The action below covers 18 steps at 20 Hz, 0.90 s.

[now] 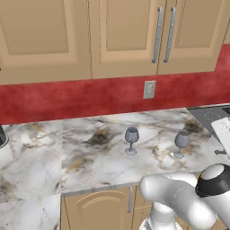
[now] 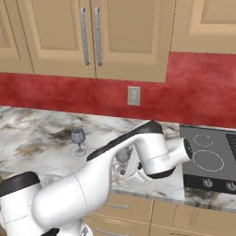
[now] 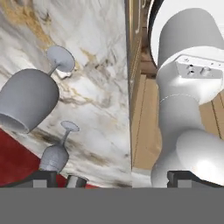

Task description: Retrieve the wine glasses from the counter and place one next to each plate.

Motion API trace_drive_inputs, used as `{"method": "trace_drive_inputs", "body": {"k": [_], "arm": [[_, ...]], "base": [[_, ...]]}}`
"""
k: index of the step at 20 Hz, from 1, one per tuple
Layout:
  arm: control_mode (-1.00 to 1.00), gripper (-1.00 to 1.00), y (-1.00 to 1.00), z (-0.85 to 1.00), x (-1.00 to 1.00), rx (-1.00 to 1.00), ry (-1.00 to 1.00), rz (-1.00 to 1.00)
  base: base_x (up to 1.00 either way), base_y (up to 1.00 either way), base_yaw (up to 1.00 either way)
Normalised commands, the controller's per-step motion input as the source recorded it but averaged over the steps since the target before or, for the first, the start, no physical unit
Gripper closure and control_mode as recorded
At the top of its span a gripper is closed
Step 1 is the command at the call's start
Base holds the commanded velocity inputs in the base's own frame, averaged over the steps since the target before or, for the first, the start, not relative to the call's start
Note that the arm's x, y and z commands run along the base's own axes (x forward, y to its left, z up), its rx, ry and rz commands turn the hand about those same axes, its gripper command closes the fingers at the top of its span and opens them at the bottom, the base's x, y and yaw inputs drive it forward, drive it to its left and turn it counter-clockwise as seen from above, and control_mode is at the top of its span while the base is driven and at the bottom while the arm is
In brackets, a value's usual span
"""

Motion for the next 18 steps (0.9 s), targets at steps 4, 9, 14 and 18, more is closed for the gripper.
{"method": "trace_drive_inputs", "body": {"k": [4, 9, 14, 18], "arm": [[-1.0, -1.0, -0.14, -0.15, 0.3, 0.1, 0.22, 0.0], [-1.0, -1.0, -0.18, -0.33, 0.3, 0.26, 0.03, 0.0], [-1.0, -1.0, -0.11, -0.28, 0.3, 0.12, 0.0, 0.0], [-1.0, -1.0, -0.01, -0.27, 0.31, 0.0, 0.0, 0.0]], "base": [[0.0, 0.0, 0.0], [0.0, 0.0, 0.0], [0.0, 0.0, 0.0], [0.0, 0.0, 0.0]]}}
